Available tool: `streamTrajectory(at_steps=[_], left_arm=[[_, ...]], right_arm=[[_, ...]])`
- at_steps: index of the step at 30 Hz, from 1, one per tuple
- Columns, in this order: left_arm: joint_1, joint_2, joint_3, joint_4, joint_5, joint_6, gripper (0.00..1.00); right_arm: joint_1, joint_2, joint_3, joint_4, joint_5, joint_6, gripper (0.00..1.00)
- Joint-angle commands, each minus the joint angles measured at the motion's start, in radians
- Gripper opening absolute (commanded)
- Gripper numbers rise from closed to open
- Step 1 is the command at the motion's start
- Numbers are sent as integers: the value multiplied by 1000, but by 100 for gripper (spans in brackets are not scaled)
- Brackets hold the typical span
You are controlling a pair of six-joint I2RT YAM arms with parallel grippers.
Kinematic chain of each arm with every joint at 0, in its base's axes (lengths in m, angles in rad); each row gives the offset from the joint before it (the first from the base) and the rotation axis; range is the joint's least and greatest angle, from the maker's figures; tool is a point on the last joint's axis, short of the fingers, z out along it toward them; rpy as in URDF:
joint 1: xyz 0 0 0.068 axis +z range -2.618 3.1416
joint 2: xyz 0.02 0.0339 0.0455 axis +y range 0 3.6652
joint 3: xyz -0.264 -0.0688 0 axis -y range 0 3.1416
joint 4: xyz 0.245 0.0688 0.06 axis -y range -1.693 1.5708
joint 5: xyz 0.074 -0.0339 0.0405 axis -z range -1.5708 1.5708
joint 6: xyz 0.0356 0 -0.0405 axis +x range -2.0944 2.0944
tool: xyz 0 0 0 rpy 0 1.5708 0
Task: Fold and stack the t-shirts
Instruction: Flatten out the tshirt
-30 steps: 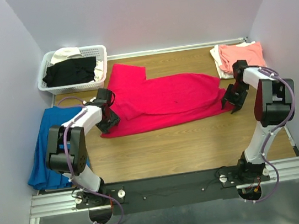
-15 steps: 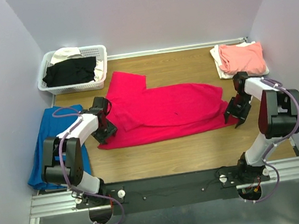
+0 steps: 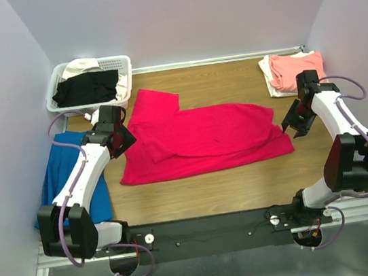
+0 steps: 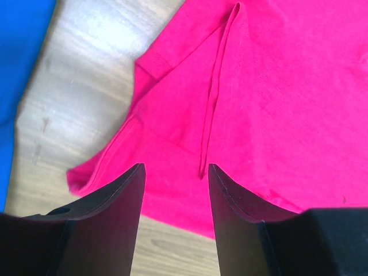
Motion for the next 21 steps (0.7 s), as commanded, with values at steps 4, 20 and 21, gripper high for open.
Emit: streamTrajectory(at_steps=[4, 20, 21], left_arm=[[4, 143, 14, 64, 26, 69, 56], [5, 172, -15, 66, 14, 77, 56], [5, 171, -15, 64, 13, 77, 56]], right_arm=[[2, 112, -4, 127, -54, 18, 34], [2, 199, -100, 267, -65, 2, 34], [2, 205, -95, 270, -62, 2, 34]])
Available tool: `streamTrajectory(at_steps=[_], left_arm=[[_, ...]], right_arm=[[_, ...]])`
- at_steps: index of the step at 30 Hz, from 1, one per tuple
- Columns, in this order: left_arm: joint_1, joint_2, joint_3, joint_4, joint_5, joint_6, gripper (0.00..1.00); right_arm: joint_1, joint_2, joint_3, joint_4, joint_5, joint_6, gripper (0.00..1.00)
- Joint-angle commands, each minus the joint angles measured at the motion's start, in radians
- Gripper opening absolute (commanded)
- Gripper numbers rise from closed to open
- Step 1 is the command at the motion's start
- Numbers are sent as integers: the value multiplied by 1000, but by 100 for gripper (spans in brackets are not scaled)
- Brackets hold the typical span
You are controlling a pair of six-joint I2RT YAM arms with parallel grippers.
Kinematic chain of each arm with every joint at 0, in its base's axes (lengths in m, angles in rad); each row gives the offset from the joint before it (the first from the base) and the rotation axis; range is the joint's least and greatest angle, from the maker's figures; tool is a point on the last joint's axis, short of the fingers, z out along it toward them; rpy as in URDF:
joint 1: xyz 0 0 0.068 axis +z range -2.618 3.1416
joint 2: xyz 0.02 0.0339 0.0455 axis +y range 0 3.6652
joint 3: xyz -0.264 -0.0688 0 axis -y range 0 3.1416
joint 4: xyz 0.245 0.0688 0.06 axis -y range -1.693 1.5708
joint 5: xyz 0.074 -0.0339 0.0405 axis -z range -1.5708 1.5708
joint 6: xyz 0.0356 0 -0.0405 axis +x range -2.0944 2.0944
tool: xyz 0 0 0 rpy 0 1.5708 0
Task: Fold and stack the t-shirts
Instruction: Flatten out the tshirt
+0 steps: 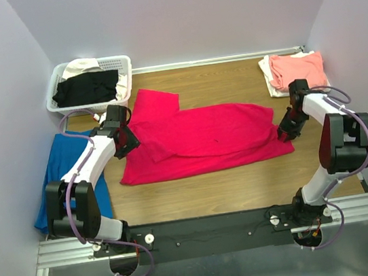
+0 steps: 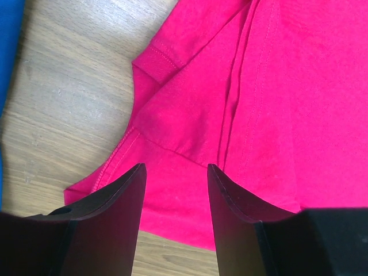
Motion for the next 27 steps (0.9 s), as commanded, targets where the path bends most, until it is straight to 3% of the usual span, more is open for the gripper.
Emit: streamTrajectory(at_steps=[1, 23, 27], left_arm=[[5, 5, -10, -2, -4, 15, 56], [5, 34, 2, -2, -10, 25, 55], [5, 37, 4, -3, -9, 27, 55]], right_arm=[[2, 24, -1, 56, -8, -4, 34], [2, 101, 85, 59, 4, 4, 33], [2, 121, 97, 64, 15, 5, 27]])
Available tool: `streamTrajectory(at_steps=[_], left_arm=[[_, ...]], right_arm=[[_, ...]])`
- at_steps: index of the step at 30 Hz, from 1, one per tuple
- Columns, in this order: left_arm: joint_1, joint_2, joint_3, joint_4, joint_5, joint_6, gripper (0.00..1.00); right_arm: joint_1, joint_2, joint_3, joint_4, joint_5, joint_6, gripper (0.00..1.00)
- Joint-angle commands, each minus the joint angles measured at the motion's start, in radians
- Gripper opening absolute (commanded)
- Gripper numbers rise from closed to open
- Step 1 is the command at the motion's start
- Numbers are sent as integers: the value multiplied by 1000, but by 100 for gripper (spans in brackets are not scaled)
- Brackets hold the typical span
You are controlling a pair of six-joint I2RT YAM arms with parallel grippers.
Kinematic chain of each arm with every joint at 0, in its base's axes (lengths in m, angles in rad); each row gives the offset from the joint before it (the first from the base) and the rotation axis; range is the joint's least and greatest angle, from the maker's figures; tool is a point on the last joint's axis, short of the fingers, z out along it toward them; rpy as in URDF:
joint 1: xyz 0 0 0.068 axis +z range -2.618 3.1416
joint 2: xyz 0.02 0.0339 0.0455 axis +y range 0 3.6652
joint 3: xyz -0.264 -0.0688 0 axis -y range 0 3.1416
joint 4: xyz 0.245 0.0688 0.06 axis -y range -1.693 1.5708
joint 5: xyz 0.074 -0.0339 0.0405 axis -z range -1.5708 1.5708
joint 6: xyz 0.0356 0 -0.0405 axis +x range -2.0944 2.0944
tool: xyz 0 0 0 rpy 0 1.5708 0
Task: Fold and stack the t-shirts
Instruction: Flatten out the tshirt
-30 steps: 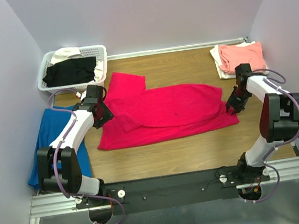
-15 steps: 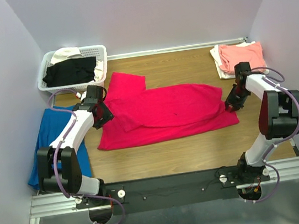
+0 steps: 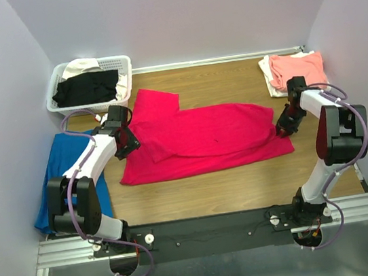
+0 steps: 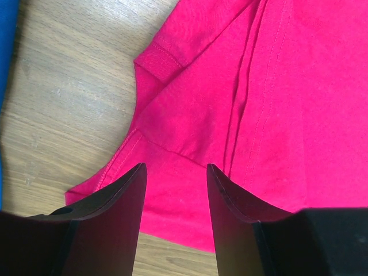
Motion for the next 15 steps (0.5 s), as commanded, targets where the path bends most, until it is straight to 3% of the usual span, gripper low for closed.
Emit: streamTrajectory(at_steps=[1, 13, 15], left_arm=[[3, 10, 6, -5, -8, 17, 55], [3, 7, -9, -7, -13, 18, 55], [5, 9, -12, -4, -11, 18, 54]], right_arm=[[2, 30, 41, 12, 24, 5, 26], [2, -13, 78, -10, 24, 7, 1], [2, -26, 84, -30, 19, 7, 1]])
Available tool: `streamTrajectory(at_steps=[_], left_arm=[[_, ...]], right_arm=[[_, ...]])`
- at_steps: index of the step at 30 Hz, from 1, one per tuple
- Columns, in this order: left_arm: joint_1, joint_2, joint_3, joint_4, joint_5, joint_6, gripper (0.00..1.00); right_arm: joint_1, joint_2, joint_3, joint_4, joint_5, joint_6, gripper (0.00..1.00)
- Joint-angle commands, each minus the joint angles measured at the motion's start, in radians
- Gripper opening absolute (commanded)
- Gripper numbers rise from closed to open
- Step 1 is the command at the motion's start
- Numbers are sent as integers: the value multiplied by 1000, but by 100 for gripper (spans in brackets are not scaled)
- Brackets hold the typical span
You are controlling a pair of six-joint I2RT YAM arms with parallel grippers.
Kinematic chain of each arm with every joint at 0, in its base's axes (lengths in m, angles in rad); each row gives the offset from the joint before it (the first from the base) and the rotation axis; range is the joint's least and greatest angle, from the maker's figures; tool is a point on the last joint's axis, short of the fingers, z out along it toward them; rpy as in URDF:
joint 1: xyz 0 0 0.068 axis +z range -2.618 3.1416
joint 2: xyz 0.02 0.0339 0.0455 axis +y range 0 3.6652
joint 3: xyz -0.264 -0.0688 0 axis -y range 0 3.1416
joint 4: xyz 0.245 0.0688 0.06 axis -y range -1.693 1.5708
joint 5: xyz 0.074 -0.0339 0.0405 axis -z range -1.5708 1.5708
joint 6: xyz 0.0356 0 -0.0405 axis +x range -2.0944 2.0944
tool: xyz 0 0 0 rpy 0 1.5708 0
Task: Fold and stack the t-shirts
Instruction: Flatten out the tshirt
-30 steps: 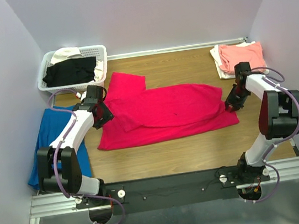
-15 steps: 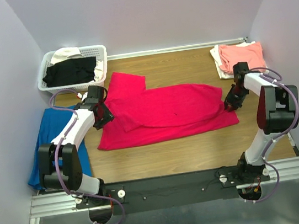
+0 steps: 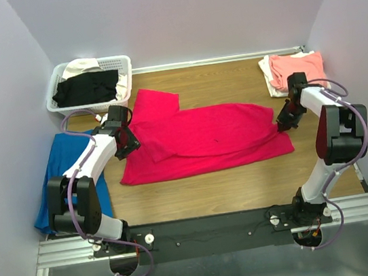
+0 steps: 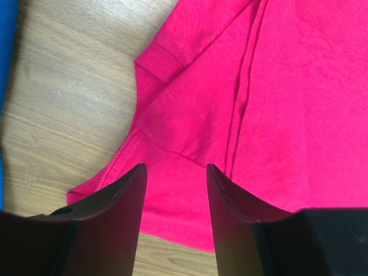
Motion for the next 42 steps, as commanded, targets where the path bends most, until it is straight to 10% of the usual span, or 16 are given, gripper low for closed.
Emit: streamTrajectory(at_steps=[1, 18, 42], left_arm=[[5, 5, -12, -1, -11, 11, 55], [3, 95, 23, 34, -2, 38, 54], [-126, 123, -35, 134, 223, 83, 55]], right_arm=[[2, -63, 43, -35, 15, 4, 1], [2, -464, -43, -284, -13, 36, 1], [2, -418, -92, -236, -14, 37, 1]])
